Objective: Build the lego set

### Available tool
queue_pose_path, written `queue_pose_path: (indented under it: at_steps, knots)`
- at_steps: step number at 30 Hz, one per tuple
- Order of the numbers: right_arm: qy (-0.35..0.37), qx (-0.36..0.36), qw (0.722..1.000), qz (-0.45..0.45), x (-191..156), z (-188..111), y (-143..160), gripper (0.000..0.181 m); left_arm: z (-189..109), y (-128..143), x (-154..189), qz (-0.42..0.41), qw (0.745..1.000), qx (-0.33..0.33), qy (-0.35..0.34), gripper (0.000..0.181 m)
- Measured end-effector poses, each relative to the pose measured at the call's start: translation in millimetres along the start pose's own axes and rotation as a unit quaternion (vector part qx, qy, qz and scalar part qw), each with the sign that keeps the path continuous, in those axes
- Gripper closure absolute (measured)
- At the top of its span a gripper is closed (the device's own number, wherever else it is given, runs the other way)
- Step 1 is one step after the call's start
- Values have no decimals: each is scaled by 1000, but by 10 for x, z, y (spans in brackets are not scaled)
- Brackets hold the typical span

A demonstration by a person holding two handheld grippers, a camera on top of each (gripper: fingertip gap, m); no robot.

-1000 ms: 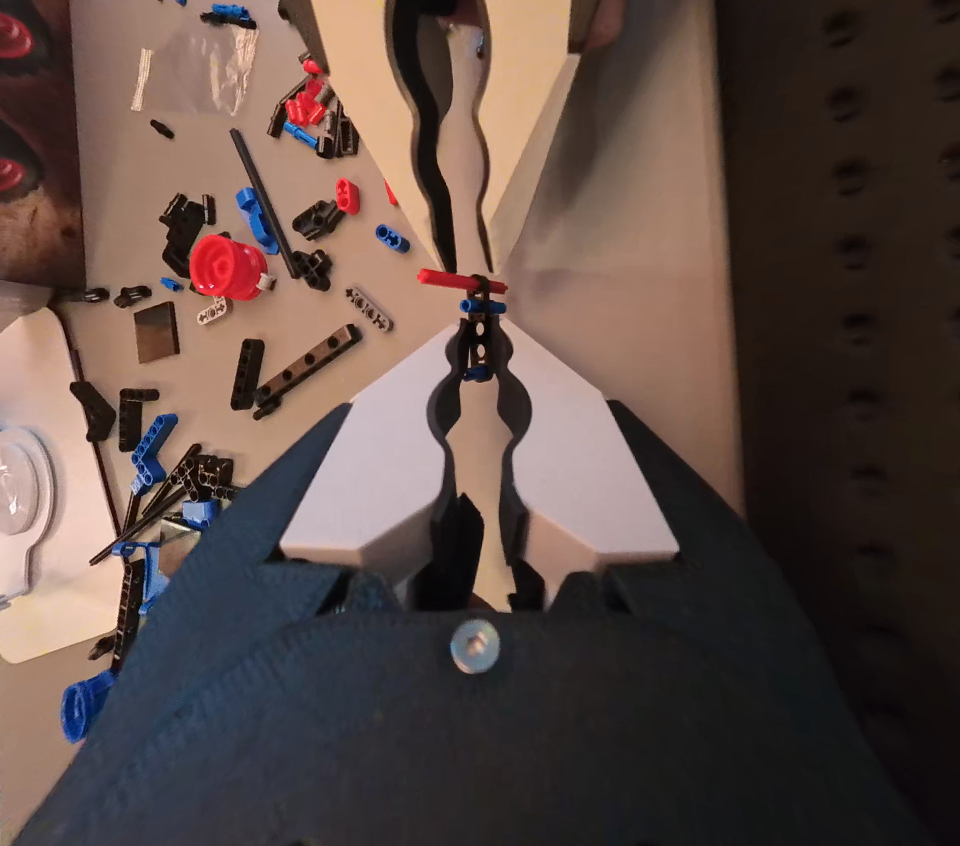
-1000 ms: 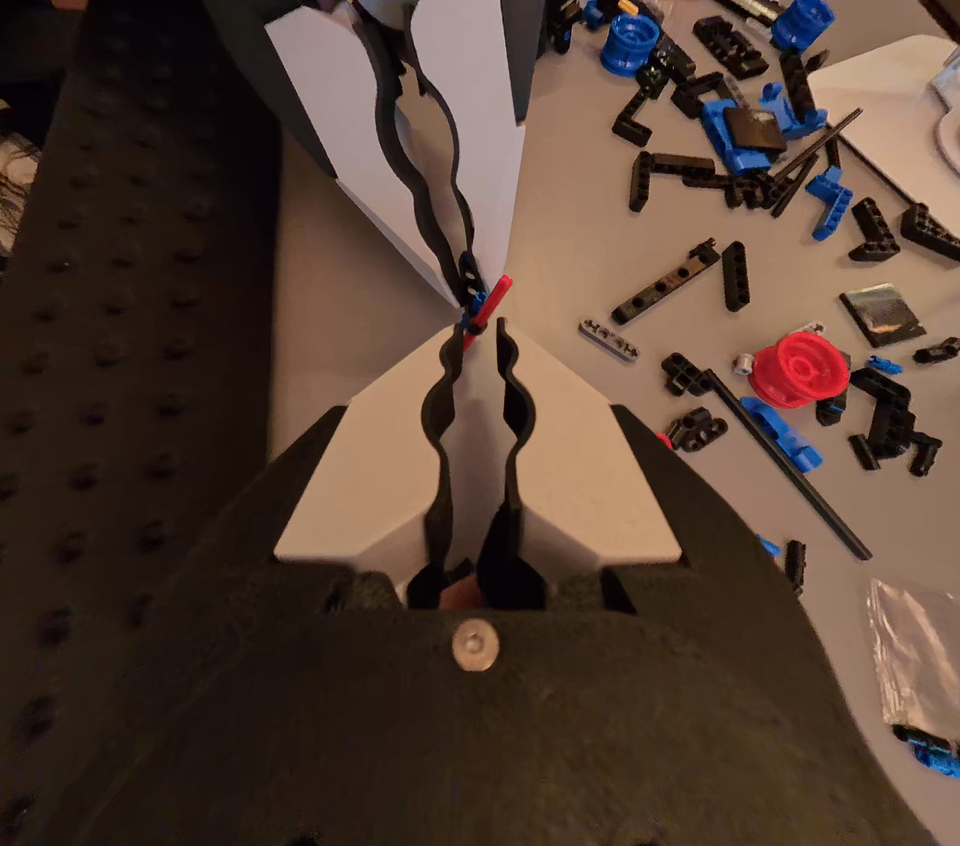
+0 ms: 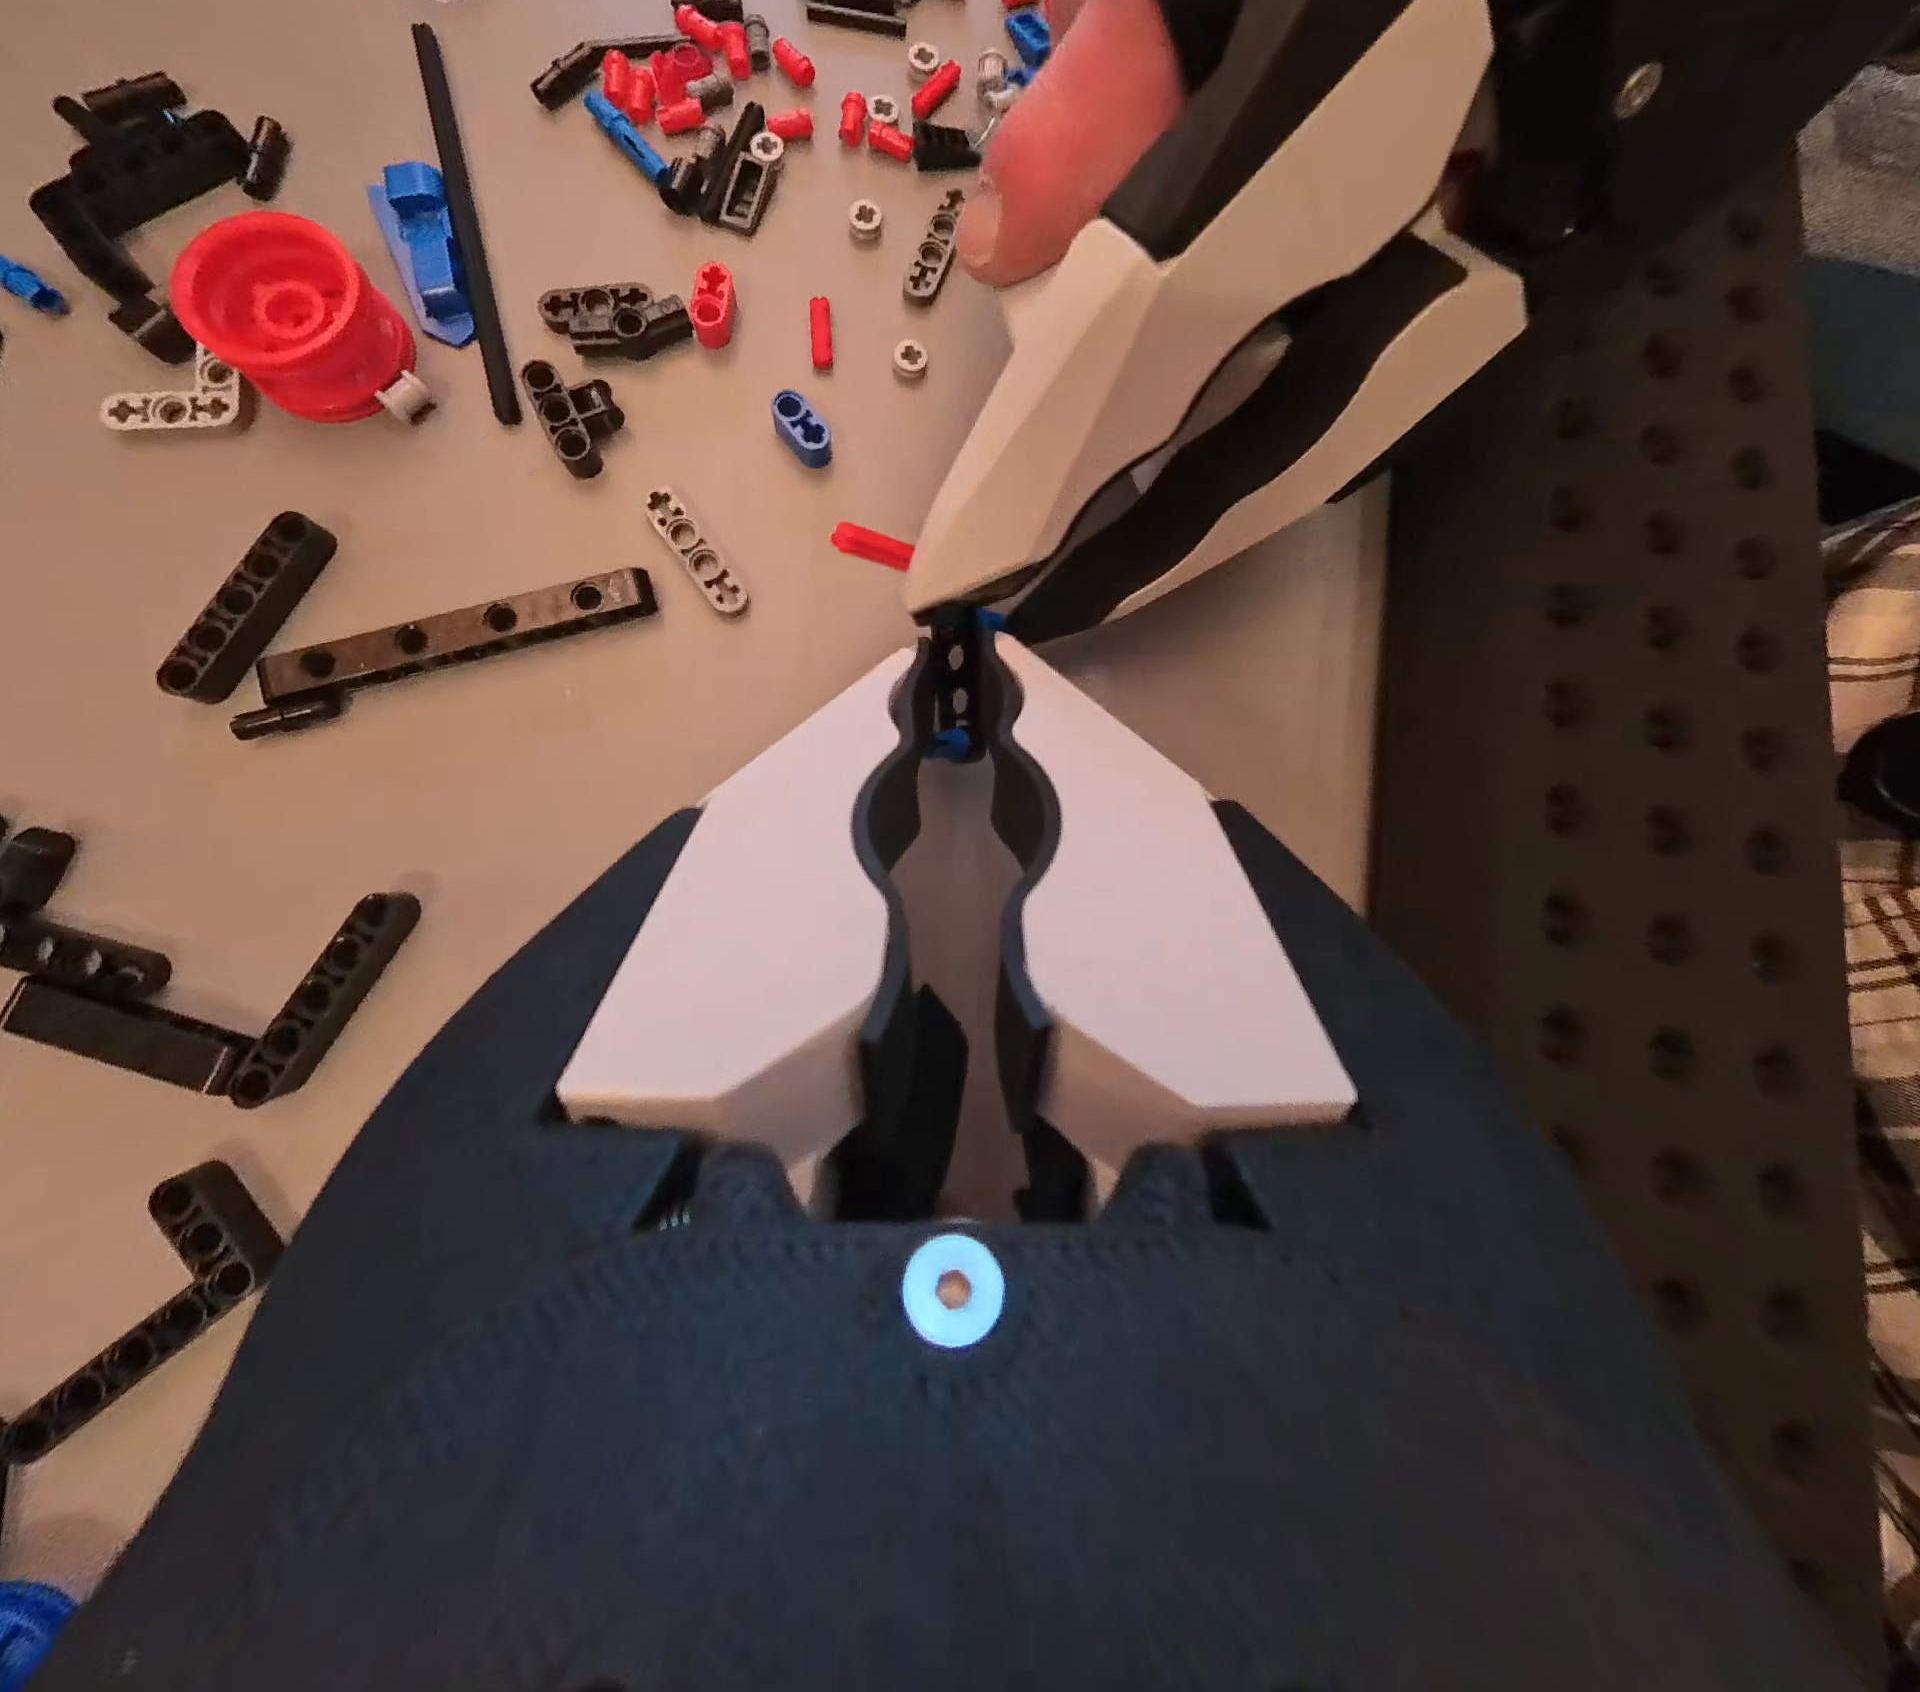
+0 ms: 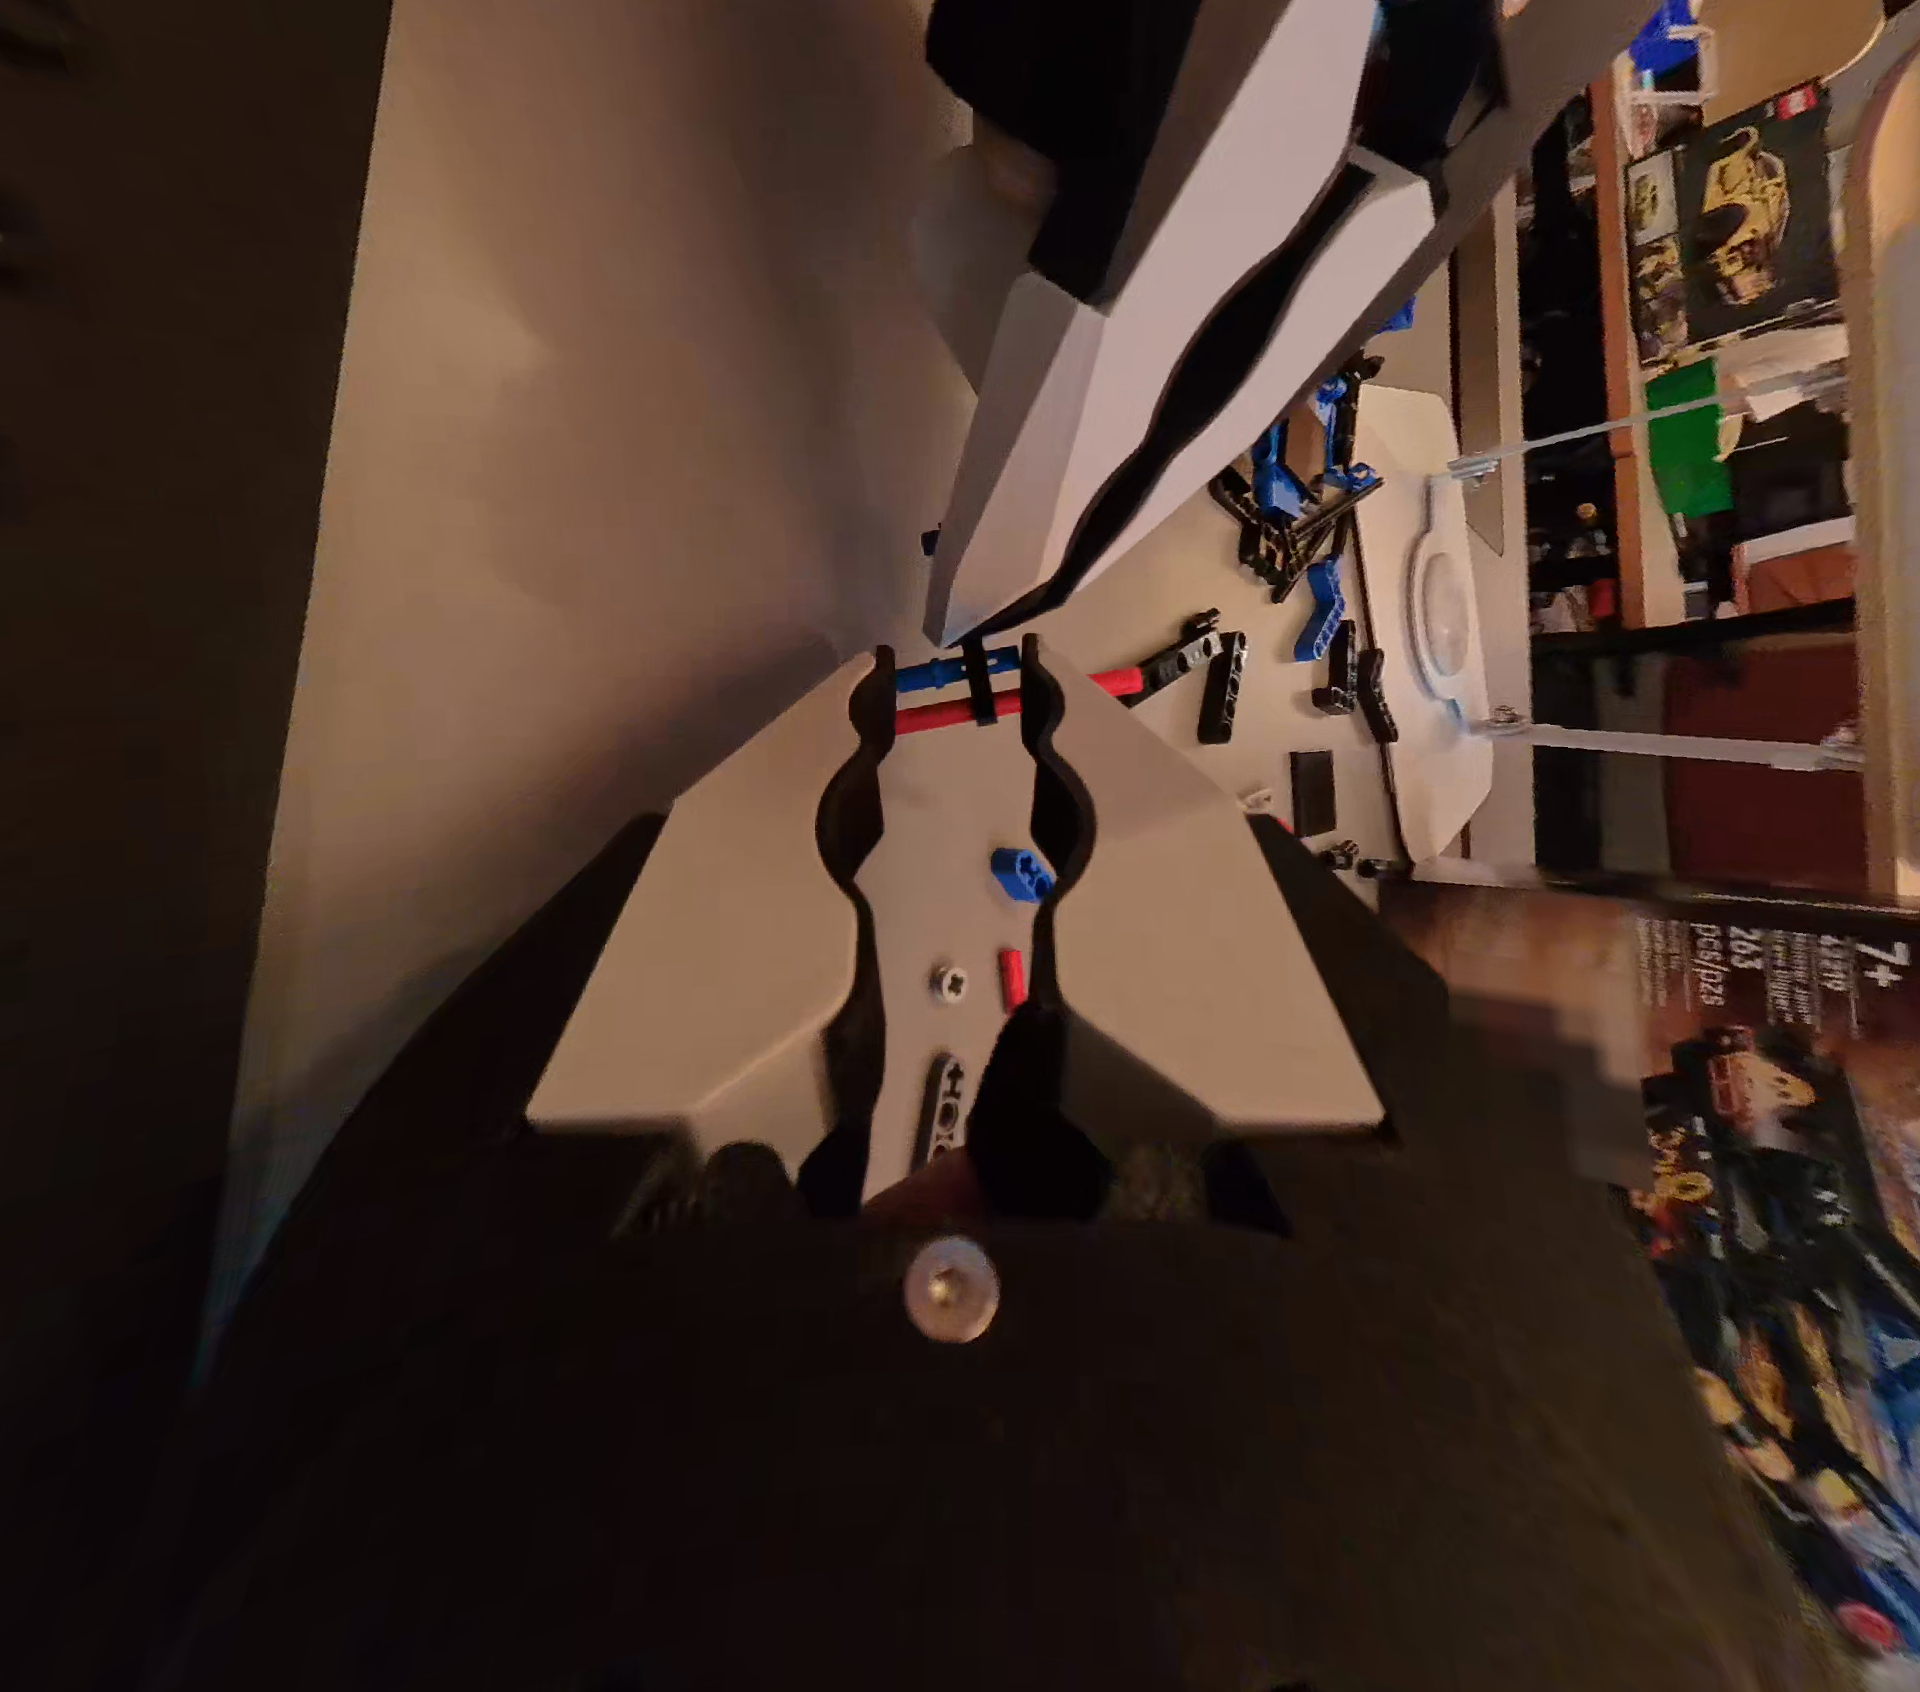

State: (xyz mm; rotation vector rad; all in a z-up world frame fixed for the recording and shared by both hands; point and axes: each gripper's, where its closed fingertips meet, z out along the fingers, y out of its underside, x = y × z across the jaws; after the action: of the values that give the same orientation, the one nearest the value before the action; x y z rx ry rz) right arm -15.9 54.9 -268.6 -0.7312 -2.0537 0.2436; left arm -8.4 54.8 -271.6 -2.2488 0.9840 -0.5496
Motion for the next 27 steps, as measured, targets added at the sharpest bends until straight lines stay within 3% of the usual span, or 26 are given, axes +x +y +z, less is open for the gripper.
queue_pose_path:
  at_steps: [9,10,17,20,27]
  knots:
    - [1,-2,1000,28,20,22,2,162,15,18,-16,-2,1000,-2,3,177]
    - [2,2,999,37,38,18,-4,168,15,12,-1,-7,1000,2,11,177]
    - [4,7,1000,25,6,-8,-12,166,42,22,32,-15,1000,2,23,177]
    - [12,25,999,47,80,-76,-29,152,8,19,-20,-26,999,8,18,177]
    - [-15,0,1000,22,-32,4,27,157,17,7,5,-42,999,16,31,177]
